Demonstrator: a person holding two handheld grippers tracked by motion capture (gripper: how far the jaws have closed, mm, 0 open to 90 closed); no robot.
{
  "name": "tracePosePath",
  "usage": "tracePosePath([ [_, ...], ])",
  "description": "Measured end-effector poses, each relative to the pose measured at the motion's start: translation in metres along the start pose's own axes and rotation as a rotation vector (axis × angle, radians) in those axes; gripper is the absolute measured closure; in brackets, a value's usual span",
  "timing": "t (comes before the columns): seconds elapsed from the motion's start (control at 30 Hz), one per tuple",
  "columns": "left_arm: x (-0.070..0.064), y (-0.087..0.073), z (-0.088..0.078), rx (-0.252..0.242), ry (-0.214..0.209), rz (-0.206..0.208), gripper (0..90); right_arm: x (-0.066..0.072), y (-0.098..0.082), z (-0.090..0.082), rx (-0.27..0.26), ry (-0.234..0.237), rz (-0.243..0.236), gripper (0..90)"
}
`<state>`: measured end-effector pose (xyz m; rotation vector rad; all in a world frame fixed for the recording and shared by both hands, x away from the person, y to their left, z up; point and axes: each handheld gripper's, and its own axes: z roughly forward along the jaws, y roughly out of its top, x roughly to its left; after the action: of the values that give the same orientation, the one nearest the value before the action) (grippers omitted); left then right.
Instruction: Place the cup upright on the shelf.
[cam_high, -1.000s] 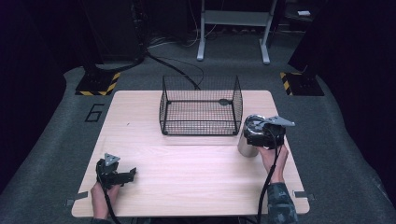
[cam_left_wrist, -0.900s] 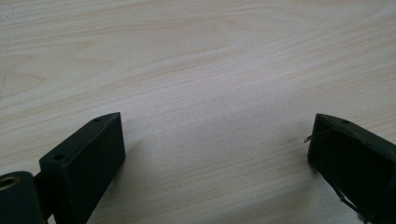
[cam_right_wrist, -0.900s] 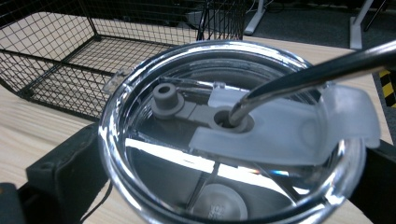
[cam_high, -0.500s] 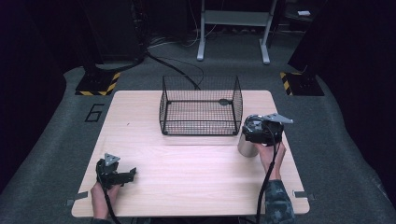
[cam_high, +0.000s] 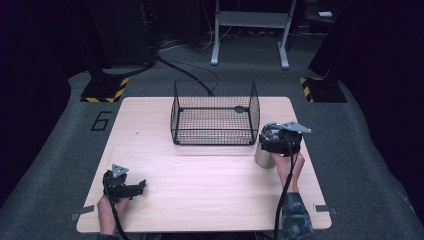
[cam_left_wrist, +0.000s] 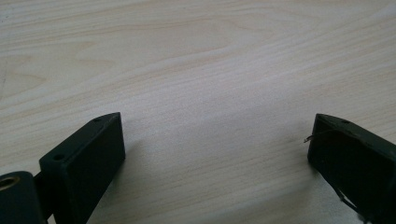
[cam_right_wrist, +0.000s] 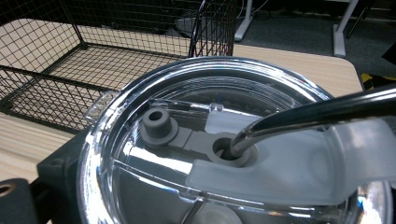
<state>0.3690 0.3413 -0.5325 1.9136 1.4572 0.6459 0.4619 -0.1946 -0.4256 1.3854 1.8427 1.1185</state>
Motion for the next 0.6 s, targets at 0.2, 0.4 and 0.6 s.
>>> tracePosePath([
  [0.2, 0.0, 0.0, 0.0, 0.001, 0.0, 0.0, 3.9, -0.0004, -0.0004, 0.0001, -0.007, 0.003, -0.006, 3.3],
  [0.4, 0.0001, 0.0, 0.0, 0.0, 0.0, 0.0, 3.9, -0.003, 0.0004, 0.0001, -0.004, 0.016, -0.023, 3.5],
  [0.6, -0.0002, 0.0, 0.0, -0.001, 0.001, 0.0, 3.9, -0.0074, 0.0024, -0.0043, 0.001, 0.041, -0.021, 3.6],
])
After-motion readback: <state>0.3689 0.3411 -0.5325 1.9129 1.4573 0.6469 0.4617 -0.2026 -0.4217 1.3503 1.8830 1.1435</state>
